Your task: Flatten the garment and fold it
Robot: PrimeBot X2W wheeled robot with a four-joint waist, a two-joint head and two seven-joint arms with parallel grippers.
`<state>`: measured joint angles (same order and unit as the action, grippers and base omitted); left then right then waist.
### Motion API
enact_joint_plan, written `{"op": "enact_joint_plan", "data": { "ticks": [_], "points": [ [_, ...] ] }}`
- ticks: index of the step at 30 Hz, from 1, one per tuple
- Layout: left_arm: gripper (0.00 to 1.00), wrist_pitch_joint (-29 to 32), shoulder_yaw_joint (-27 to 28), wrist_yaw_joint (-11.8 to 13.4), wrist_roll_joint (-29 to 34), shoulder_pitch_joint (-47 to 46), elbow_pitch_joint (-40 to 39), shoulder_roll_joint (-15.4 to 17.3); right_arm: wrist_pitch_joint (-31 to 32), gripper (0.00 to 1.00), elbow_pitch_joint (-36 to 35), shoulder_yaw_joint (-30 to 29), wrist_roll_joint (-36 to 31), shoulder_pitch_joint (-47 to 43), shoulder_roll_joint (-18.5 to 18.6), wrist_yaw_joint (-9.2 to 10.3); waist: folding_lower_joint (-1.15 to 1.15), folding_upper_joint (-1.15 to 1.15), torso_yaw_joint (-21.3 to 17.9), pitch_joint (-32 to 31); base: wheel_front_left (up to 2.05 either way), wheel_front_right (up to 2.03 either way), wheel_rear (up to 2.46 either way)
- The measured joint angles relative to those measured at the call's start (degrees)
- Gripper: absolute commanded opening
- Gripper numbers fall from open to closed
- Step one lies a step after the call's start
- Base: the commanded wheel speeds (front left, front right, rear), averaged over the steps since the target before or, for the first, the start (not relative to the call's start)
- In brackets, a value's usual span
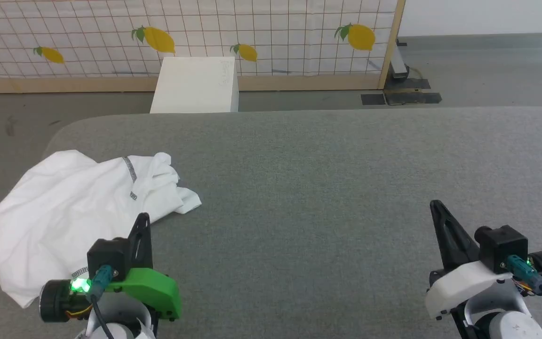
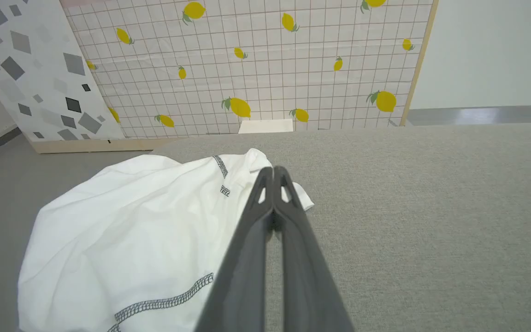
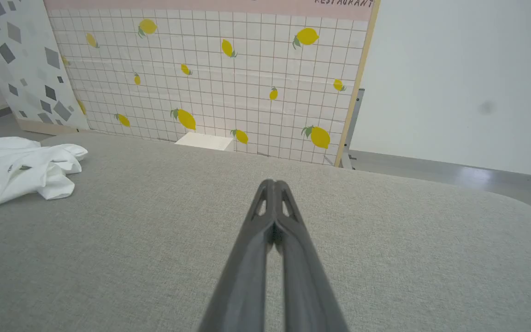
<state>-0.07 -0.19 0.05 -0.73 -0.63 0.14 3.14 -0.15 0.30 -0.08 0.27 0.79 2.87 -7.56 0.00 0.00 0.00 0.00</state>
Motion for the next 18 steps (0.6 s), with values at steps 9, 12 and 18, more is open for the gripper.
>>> {"op": "enact_joint_plan", "data": {
  "ticks": [9,12,18],
  "points": [
    [1.0,-0.1,-0.4,0.0,-0.4,0.0,0.1,0.0,-0.1,1.0,0.2,-0.1,0.3,0.0,0.0,0.0,0.0,0.0,0.0,0.0,0.0,0.0,0.0],
    [1.0,-0.4,-0.5,0.0,-0.6,0.0,0.3,0.0,-0.4,1.0,0.4,-0.2,0.8,0.0,0.0,0.0,0.0,0.0,0.0,0.0,0.0,0.0,0.0],
    [1.0,-1.1,-0.9,0.0,-1.1,0.0,0.7,0.0,-1.0,1.0,0.8,-0.3,1.8,0.0,0.0,0.0,0.0,0.0,-0.1,0.0,0.0,0.0,0.0]
  ]
}}
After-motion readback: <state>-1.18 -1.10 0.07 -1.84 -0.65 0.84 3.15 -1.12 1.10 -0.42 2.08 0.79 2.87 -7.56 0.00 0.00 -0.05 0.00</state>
